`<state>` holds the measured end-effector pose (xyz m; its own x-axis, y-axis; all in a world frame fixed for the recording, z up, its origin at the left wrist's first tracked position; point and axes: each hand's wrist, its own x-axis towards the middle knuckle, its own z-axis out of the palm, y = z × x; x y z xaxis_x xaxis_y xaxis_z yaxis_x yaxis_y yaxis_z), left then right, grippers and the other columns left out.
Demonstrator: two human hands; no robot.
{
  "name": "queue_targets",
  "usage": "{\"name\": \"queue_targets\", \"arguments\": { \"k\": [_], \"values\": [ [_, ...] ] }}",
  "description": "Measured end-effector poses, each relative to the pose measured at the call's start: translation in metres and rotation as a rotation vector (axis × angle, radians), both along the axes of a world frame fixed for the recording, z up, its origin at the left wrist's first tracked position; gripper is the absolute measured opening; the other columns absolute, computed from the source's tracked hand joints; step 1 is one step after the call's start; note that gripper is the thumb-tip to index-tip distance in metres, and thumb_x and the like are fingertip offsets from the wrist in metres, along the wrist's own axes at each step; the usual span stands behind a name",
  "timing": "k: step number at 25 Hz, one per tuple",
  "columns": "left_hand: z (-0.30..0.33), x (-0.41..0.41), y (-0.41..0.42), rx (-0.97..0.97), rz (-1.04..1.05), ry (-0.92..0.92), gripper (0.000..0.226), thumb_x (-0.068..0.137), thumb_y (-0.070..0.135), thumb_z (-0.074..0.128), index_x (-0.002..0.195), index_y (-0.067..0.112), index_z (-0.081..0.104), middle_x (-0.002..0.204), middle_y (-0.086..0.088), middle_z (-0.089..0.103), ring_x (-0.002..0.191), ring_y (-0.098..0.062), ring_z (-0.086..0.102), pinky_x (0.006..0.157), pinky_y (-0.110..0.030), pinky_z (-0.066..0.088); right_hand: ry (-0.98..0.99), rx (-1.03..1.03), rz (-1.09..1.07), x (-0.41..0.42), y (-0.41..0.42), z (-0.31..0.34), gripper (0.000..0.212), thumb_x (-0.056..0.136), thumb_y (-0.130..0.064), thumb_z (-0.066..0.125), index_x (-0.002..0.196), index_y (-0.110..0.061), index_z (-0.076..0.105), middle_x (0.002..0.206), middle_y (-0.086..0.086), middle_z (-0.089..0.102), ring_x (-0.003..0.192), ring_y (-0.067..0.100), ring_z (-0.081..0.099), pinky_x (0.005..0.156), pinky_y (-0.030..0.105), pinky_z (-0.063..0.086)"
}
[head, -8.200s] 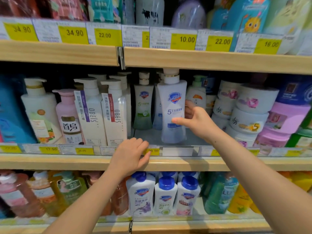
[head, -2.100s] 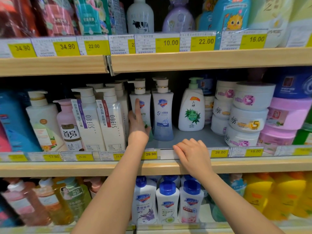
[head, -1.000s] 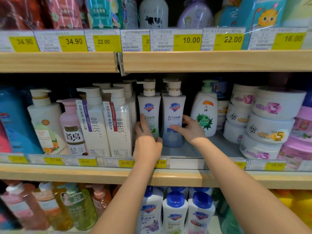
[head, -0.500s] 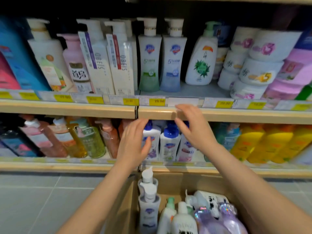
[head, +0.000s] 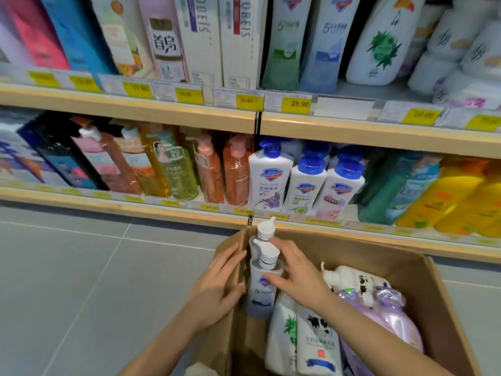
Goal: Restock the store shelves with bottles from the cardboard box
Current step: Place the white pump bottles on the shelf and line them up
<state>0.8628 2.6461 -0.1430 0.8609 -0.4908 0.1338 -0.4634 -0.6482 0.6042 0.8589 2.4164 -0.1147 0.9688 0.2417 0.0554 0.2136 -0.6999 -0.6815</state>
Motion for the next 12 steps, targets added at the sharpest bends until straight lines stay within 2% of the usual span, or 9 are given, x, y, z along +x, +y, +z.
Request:
{"name": "queue_targets", "arguments": {
  "k": [4, 8, 12],
  "values": [
    [0.001, -0.002, -0.002, -0.003, 0.006, 0.03, 0.061, 0.09, 0.042, 0.042, 0.147, 0.034, 0.02, 0.154, 0.024, 0.009, 0.14, 0.005, 0.009, 0.111, -0.015, 0.012, 0.054, 0.13, -0.04, 0.001, 0.013, -0.006, 0.075, 0.066, -0.027, 0.076, 0.129, -0.033, 0.035, 0.12, -0.01, 0.037, 0.112, 0.005, 0.045, 0.089, 0.01, 0.037],
    [0.0, 0.0, -0.002, -0.01, -0.002, 0.04, 0.061, 0.09, 0.043, 0.04, 0.146, 0.037, 0.017, 0.155, 0.021, 0.009, 0.141, 0.004, 0.009, 0.112, -0.02, 0.016, 0.08, 0.122, -0.031, -0.011, 0.019, -0.014, 0.07, 0.067, -0.039, 0.074, 0.127, -0.032, 0.038, 0.118, -0.013, 0.034, 0.113, 0.004, 0.043, 0.097, 0.023, 0.04],
    [0.001, 0.002, -0.002, 0.001, -0.001, 0.113, 0.065, 0.086, 0.049, 0.037, 0.146, 0.038, 0.015, 0.154, 0.023, 0.005, 0.141, 0.003, 0.008, 0.114, -0.026, 0.019, 0.092, 0.127, 0.014, -0.016, 0.021, -0.01, 0.061, 0.072, -0.036, 0.073, 0.125, -0.033, 0.042, 0.123, -0.019, 0.039, 0.115, 0.001, 0.044, 0.096, 0.023, 0.041]
  ]
}}
